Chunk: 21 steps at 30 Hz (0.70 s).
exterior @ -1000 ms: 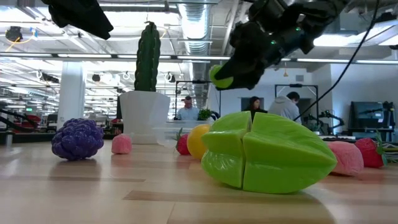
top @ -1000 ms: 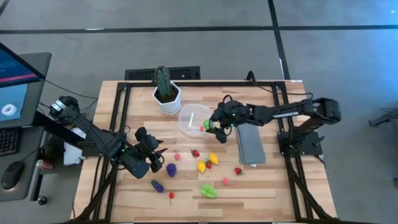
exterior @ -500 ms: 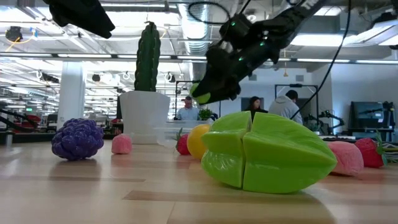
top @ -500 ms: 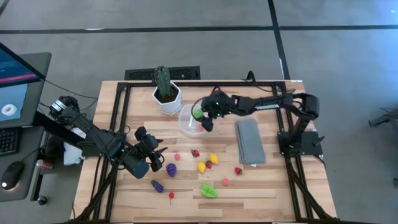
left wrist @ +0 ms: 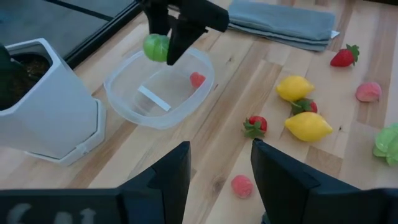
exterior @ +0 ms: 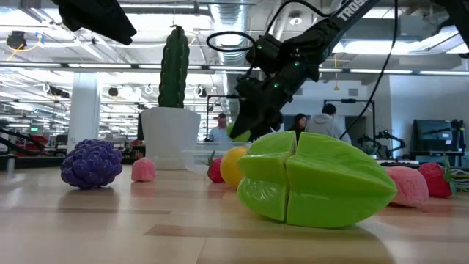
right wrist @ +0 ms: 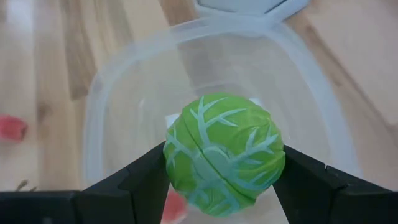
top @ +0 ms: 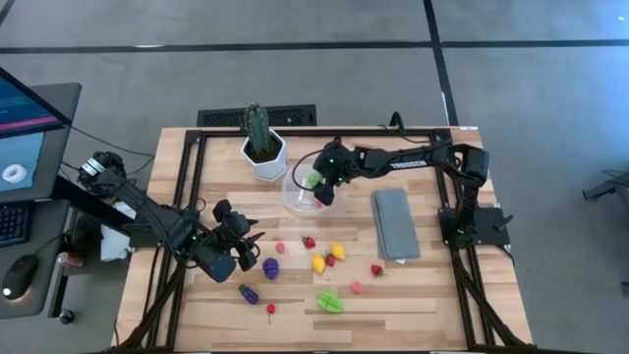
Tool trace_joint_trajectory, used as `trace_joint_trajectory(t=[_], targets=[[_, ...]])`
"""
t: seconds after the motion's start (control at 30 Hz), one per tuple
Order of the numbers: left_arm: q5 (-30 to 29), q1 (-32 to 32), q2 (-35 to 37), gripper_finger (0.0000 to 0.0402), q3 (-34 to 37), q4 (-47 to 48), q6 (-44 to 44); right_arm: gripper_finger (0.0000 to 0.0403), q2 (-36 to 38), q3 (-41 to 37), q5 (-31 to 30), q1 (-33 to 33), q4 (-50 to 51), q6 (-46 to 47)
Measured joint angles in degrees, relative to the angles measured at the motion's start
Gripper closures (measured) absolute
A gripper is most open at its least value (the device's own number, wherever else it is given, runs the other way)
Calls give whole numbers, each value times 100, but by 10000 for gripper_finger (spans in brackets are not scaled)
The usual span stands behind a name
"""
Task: Pick and placing Produce into tupperware
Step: Put the cabbage into the transparent bin
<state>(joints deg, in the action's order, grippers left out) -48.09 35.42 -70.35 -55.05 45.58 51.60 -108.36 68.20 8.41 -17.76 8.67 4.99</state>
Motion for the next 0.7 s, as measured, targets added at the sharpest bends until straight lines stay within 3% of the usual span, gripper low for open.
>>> trace_joint_trajectory(t=[0.7], targets=[[-170,2,0,242,0,0,0,127,-71,-7,-291,-39,33,42]])
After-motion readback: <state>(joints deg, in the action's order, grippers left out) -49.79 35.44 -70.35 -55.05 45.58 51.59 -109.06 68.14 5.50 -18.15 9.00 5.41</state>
